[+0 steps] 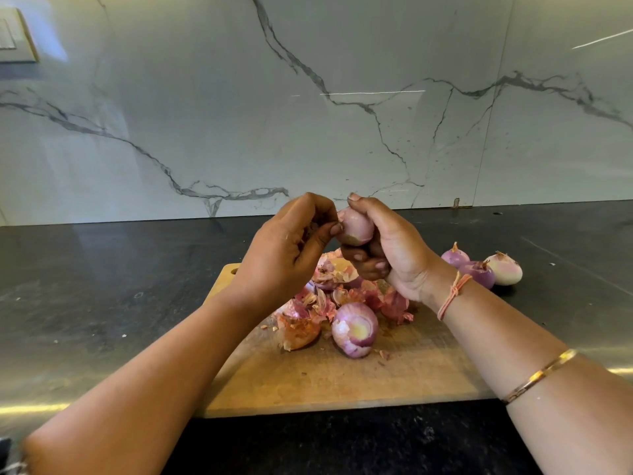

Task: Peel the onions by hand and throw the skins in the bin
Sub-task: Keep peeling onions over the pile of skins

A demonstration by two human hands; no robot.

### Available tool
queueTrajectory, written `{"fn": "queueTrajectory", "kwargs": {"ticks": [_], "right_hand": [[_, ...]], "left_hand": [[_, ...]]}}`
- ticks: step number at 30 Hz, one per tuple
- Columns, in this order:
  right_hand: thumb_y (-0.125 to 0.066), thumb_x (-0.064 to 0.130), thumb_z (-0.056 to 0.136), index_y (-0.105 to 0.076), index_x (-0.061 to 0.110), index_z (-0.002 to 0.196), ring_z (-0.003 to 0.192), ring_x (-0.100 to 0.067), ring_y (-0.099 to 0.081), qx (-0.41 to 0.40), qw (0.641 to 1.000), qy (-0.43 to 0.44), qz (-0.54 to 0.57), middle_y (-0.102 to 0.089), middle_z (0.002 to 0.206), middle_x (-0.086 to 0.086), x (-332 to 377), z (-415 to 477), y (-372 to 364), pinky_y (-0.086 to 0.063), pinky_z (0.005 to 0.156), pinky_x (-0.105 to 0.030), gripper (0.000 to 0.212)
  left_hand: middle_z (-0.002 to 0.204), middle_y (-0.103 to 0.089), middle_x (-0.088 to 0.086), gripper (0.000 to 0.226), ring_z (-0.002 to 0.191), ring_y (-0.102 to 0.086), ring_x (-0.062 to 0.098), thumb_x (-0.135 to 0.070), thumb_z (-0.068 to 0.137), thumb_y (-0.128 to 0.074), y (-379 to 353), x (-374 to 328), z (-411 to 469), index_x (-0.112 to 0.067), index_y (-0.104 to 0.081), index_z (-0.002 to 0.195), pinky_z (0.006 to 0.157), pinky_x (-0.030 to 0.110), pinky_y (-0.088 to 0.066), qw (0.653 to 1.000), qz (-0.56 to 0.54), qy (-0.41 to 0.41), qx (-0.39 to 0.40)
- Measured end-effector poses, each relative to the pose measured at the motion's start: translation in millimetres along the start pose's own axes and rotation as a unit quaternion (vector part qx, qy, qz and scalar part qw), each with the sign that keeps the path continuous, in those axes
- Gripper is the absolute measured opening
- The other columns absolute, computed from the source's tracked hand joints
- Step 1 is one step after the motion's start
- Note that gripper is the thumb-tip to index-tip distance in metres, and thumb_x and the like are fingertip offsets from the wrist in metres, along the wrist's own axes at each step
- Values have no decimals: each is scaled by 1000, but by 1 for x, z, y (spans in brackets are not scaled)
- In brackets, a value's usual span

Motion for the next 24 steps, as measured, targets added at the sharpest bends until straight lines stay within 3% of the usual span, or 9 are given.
{"fn": "queueTrajectory", "kwargs": {"ticks": [5,11,16,21,24], "right_hand": [[-31,48,97,-51,10,71,30,-6,-17,-22,995,-5,102,-34,47,1,2,1,9,-7,42,-17,50],[-29,46,95,-55,10,80,31,-6,-16,5,989,-27,143,-34,47,1,0,3,6,-9,42,-15,47],[-29,41,94,-48,11,72,32,-6,-18,25,991,-24,129,-36,48,0,-1,2,2,-9,42,-17,41],[-31,41,94,-53,11,66,33,-7,-17,29,996,-24,75,-34,48,-1,-3,1,1,-8,40,-16,46],[-39,50,89,-55,15,58,32,-7,-15,51,996,-42,59,-31,47,0,-7,-1,-5,-10,37,-12,49]], "left_hand": [[85,-50,-23,14,71,-53,-6,-17,94,-54,-5,1,-1,-27,-44,97,59,5,-37,999,46,4,25],[88,-48,-15,6,73,-50,9,-20,94,-55,-4,10,-1,-19,-52,99,60,24,-46,993,118,21,21],[106,-48,-11,22,85,-55,6,-15,90,-57,0,10,0,-17,-54,111,69,26,-53,995,100,19,5],[95,-47,-22,33,83,-52,-4,-37,87,-57,3,-10,0,-22,-47,114,67,8,-45,998,54,-34,-7],[94,-49,-19,30,80,-52,3,-32,88,-57,0,-17,-1,-25,-43,115,66,16,-47,995,67,-71,8]]}}
Point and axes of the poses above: each hand's wrist, its own z-axis towards the middle knuckle, its own y-axis out of the back of the hand, x = y × z, the point moved 10 cm from there along z, towards the middle knuckle
